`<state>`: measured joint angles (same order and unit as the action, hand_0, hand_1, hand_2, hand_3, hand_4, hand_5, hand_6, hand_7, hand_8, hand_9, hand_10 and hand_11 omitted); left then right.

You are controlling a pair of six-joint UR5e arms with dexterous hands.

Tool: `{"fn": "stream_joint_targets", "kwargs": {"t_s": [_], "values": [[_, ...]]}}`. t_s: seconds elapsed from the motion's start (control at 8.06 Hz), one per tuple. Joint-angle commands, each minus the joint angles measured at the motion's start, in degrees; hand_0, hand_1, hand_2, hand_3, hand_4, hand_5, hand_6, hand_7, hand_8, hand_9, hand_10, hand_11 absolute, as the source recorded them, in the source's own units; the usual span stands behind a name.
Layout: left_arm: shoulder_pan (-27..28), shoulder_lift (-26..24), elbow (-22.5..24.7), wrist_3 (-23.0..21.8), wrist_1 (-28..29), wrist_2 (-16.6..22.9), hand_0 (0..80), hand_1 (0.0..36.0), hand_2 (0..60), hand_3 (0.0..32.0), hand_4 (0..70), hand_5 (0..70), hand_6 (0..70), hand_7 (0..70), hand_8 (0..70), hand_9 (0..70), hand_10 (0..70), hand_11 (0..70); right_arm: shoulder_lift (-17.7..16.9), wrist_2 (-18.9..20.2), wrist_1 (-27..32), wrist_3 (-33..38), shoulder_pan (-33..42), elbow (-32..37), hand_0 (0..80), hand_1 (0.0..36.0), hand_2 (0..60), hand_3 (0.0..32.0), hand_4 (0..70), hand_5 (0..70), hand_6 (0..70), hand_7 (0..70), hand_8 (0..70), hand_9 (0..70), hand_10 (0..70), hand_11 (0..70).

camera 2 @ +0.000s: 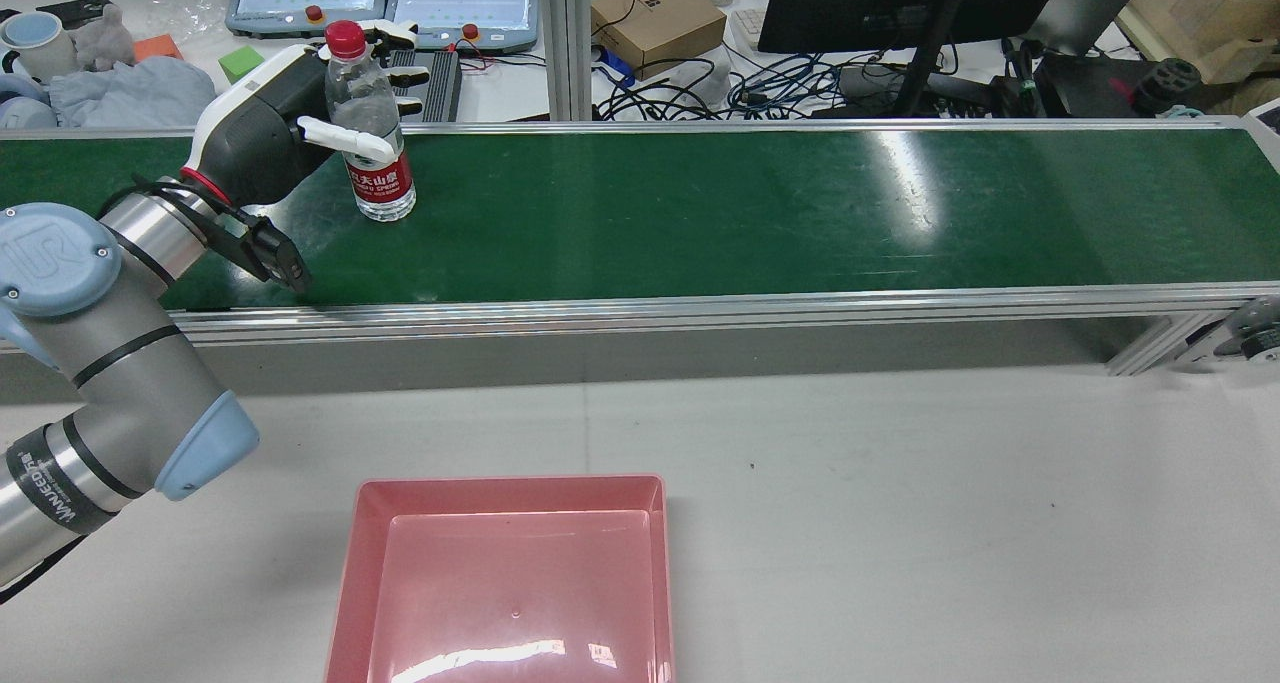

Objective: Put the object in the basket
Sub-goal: 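Close the left hand fingers around the water bottle, then lift the bottle off the conveyor and carry it over the pink tray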

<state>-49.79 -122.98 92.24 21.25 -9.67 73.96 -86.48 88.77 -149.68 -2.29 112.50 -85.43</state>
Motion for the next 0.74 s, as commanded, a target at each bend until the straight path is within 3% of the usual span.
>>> {"fn": "stream_joint_targets", "kwargs": {"t_s": [0.0, 0.12, 0.5, 0.62], "values": [[-2.5, -1.3, 0.2, 3.3, -4.5, -0.9, 80.0, 36.0, 60.0, 0.0, 46.6, 70.0, 58.6, 70.0, 70.0, 70.0, 70.0, 70.0, 0.0, 0.0, 0.0, 0.0, 0.0, 0.1, 0.0, 0.0, 0.0, 0.0, 0.0, 0.0, 0.0, 0.0, 0.0, 0.0, 0.0, 0.0], [-3.9, -1.3, 0.7, 3.2, -4.6, -0.7, 80.0, 36.0, 60.0, 0.0, 70.0, 70.0, 70.0, 70.0, 70.0, 70.0, 70.0, 70.0, 0.0, 0.0, 0.0, 0.0, 0.0, 0.0, 0.0, 0.0, 0.0, 0.0, 0.0, 0.0, 0.0, 0.0, 0.0, 0.0, 0.0, 0.0], [-3.5, -3.0, 2.0, 3.1, -5.1, 1.7, 80.0, 31.8, 60.0, 0.0, 70.0, 70.0, 70.0, 70.0, 70.0, 70.0, 70.0, 70.0, 0.0, 0.0, 0.0, 0.0, 0.0, 0.0, 0.0, 0.0, 0.0, 0.0, 0.0, 0.0, 0.0, 0.0, 0.0, 0.0, 0.0, 0.0], [-2.6, -3.6, 4.7, 3.2, -7.0, 1.7, 80.0, 31.3, 60.0, 0.0, 70.0, 70.0, 70.0, 70.0, 70.0, 70.0, 70.0, 70.0, 0.0, 0.0, 0.0, 0.0, 0.0, 0.0, 0.0, 0.0, 0.0, 0.0, 0.0, 0.0, 0.0, 0.0, 0.0, 0.0, 0.0, 0.0]]}}
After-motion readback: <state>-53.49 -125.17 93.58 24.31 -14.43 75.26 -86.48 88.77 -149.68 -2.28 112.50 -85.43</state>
